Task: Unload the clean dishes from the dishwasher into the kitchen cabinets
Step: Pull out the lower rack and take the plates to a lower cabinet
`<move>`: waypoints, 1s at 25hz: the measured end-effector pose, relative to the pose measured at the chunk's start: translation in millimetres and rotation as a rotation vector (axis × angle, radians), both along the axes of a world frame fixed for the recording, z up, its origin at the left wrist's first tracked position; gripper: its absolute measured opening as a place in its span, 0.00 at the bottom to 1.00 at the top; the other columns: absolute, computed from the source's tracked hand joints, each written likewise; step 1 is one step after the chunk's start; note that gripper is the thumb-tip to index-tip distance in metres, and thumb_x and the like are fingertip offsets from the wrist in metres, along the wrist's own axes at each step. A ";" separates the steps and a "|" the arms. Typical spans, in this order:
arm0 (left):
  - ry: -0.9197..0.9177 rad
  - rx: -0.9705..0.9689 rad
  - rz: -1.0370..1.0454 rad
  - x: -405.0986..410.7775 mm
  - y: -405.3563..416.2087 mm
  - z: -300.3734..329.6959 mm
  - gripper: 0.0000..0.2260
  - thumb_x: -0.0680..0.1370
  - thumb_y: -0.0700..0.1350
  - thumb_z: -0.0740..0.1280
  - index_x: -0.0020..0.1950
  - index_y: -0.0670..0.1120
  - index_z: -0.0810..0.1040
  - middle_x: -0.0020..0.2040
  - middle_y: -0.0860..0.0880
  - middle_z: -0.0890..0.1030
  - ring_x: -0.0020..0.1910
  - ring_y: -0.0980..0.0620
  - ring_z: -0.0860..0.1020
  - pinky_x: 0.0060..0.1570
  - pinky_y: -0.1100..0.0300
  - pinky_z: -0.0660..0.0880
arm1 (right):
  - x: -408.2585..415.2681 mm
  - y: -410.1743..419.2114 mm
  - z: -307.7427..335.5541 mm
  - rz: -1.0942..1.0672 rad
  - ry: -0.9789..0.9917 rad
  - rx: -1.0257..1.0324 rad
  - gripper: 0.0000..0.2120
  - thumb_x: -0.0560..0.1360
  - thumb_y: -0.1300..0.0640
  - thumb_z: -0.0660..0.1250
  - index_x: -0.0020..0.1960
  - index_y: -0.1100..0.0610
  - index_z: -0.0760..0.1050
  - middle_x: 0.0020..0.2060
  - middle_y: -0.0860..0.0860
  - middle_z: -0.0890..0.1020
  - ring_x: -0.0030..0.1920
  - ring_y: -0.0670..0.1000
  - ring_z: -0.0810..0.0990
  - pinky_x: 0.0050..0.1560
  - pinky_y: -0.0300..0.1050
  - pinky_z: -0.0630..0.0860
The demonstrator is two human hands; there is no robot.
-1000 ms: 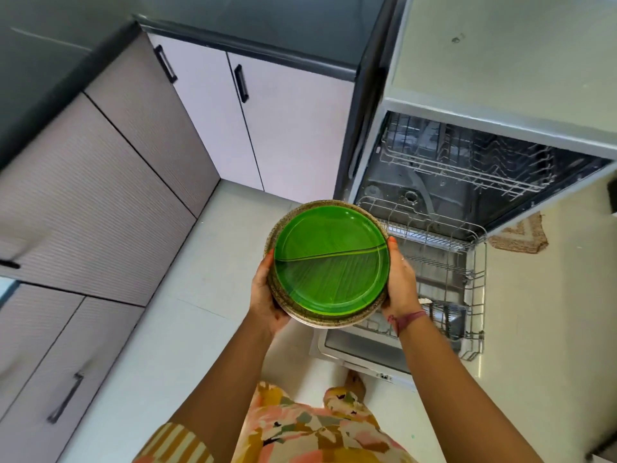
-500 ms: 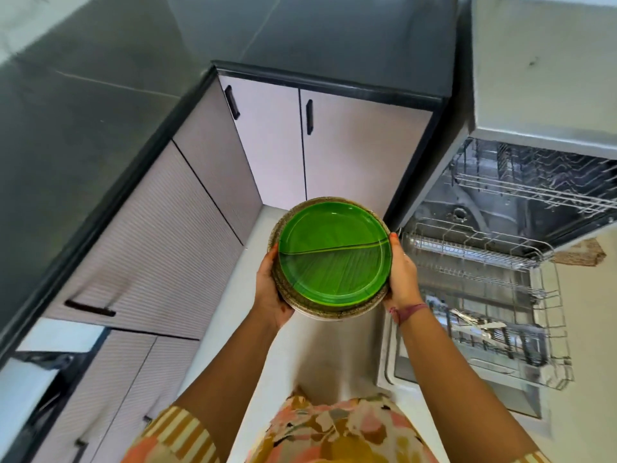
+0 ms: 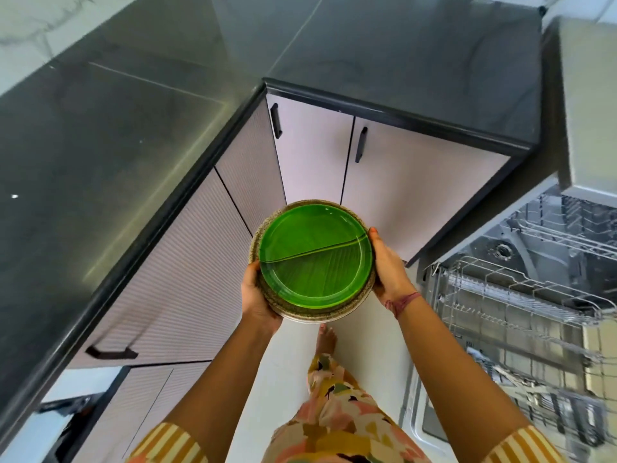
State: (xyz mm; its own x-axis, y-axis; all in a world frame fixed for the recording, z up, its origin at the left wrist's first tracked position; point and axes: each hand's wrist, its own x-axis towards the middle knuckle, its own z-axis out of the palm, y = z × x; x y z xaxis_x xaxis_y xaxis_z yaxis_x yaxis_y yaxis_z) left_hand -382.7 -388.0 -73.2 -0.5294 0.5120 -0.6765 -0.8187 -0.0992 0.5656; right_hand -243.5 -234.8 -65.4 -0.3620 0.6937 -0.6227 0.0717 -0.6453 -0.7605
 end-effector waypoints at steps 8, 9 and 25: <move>-0.040 -0.020 0.075 -74.4 75.1 -11.2 0.16 0.78 0.52 0.56 0.52 0.46 0.80 0.46 0.45 0.84 0.47 0.44 0.81 0.52 0.49 0.76 | -90.0 109.6 -9.3 0.070 -0.025 -0.042 0.23 0.80 0.42 0.56 0.60 0.58 0.78 0.35 0.49 0.83 0.29 0.48 0.76 0.31 0.41 0.75; -0.048 -0.020 0.079 -82.4 82.9 -13.7 0.16 0.78 0.52 0.57 0.53 0.45 0.80 0.48 0.44 0.84 0.49 0.43 0.80 0.54 0.47 0.76 | -100.6 125.6 -11.9 0.073 -0.034 -0.027 0.23 0.80 0.43 0.56 0.62 0.58 0.76 0.39 0.49 0.84 0.29 0.47 0.76 0.29 0.39 0.74; -0.067 0.017 -0.062 -153.3 116.5 -25.6 0.21 0.62 0.57 0.70 0.49 0.46 0.85 0.50 0.42 0.84 0.47 0.43 0.83 0.42 0.48 0.81 | -177.2 249.6 -67.2 0.168 -0.489 0.301 0.24 0.77 0.56 0.65 0.71 0.56 0.64 0.68 0.55 0.71 0.64 0.58 0.72 0.55 0.47 0.72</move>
